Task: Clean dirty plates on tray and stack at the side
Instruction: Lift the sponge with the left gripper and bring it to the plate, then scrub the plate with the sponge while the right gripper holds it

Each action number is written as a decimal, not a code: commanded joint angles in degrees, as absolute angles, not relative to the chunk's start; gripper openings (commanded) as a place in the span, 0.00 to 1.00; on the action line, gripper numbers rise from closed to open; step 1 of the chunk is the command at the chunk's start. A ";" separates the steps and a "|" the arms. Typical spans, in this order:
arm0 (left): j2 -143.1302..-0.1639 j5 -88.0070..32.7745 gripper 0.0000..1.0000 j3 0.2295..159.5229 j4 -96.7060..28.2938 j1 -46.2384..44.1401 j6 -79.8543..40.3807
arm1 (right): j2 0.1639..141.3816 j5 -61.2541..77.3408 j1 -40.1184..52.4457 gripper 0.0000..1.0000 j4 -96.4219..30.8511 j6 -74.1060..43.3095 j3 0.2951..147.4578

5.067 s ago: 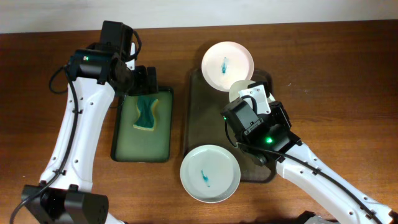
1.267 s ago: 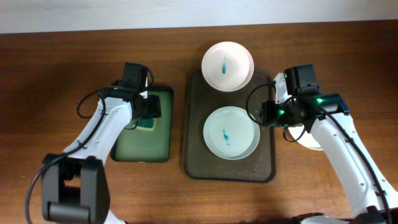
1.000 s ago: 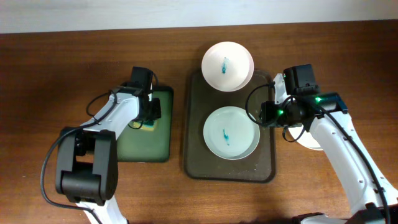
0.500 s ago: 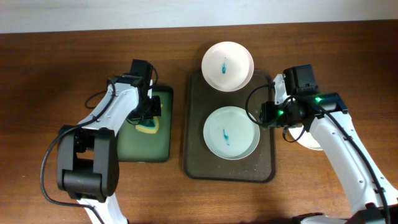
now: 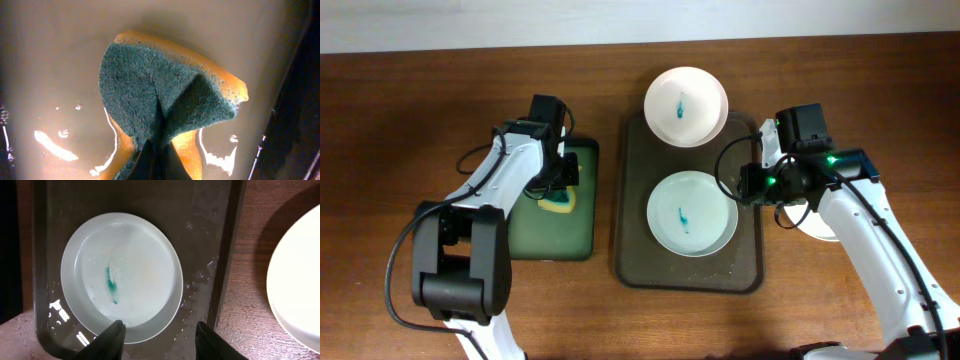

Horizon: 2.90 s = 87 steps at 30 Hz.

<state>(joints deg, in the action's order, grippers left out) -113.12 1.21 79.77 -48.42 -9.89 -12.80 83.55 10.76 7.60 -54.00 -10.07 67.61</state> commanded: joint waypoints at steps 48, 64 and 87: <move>-107.42 0.82 0.00 90.32 -57.60 -13.34 -10.59 | 107.44 8.36 7.86 0.20 -48.36 -8.88 67.40; -109.27 -14.22 0.00 93.80 -53.32 -25.47 -17.15 | 109.80 13.74 7.86 0.04 -47.97 -17.02 67.40; -131.15 18.74 0.00 99.48 -56.10 -34.65 -30.04 | 109.80 13.67 7.86 0.04 -48.84 -16.99 67.40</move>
